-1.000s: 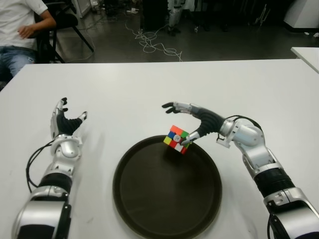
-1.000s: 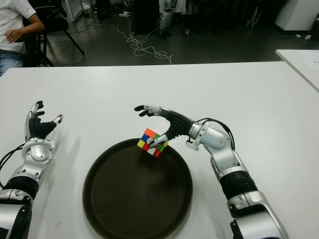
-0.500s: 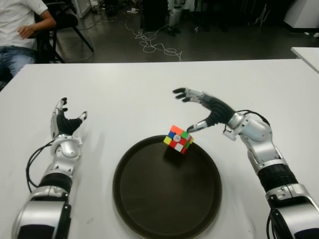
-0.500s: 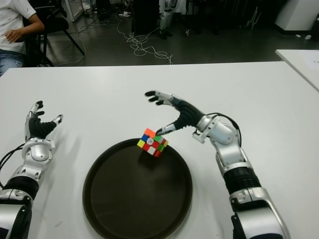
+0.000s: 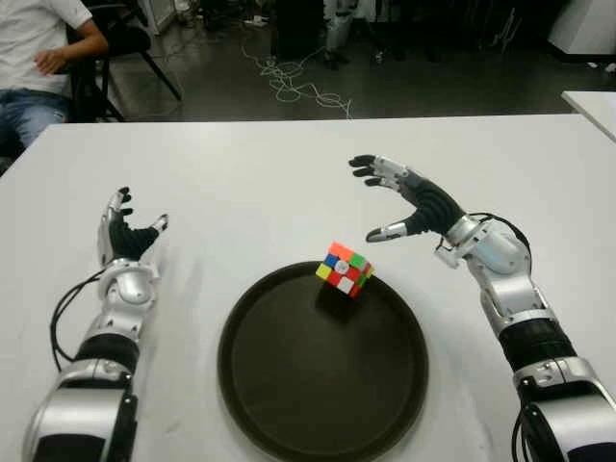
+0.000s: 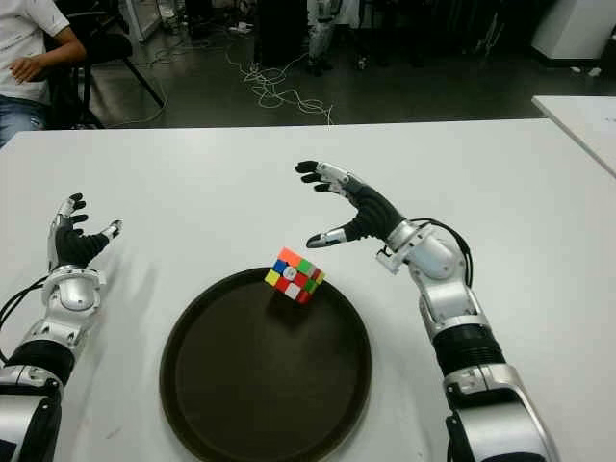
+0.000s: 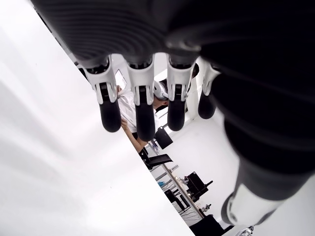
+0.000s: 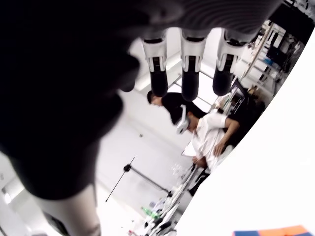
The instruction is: Pick up the Rubik's Cube and put it in the plate
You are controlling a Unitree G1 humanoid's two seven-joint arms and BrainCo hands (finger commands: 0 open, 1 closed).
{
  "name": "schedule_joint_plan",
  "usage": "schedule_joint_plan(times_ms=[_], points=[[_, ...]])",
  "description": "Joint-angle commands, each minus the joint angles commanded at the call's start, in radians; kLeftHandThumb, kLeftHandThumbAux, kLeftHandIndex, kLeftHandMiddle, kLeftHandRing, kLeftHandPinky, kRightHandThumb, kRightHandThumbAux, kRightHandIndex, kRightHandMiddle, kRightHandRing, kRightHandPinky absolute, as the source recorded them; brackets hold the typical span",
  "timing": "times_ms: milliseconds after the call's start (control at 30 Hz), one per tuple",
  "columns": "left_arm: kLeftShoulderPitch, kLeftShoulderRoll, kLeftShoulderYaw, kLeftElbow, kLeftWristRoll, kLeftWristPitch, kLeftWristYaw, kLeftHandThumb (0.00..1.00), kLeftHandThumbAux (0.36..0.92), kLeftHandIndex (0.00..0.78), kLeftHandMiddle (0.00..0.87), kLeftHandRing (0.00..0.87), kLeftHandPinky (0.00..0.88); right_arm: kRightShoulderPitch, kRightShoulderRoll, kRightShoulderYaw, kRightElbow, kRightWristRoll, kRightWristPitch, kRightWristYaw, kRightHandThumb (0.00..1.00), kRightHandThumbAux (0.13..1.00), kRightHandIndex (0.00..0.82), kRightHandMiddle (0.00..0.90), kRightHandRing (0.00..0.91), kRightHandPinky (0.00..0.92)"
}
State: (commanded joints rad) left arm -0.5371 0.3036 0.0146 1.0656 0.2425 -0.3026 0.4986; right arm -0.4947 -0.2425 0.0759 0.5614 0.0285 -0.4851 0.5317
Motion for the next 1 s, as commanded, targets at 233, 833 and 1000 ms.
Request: schedule_joint_plan(times_ms=[233,833,1000], points=[[-0.001,0.004,-0.006,0.004,0.007,0.002,0.000,0.288,0.757,0.113,0.171,0.176,0.202,-0.007,0.001,-0.002,0.016,0.001,0.003,0.006,0.000,0.843,0.121,0.132,0.107,0.130],[-0.003,0.004,-0.003,0.002,0.005,0.013,-0.005,0.284,0.753,0.105,0.159,0.159,0.166,-0.001,0.003,0.020,0.045,-0.055,-0.028,-0.027,0.000,0.801,0.109,0.108,0.093,0.129],[-0.004,0.006,-0.005,0.006,0.007,0.013,-0.005,0.283,0.749,0.107,0.164,0.162,0.178,-0.006,0.004,0.028,0.066,-0.056,-0.054,-0.014,0.000,0.845,0.110,0.119,0.099,0.151]])
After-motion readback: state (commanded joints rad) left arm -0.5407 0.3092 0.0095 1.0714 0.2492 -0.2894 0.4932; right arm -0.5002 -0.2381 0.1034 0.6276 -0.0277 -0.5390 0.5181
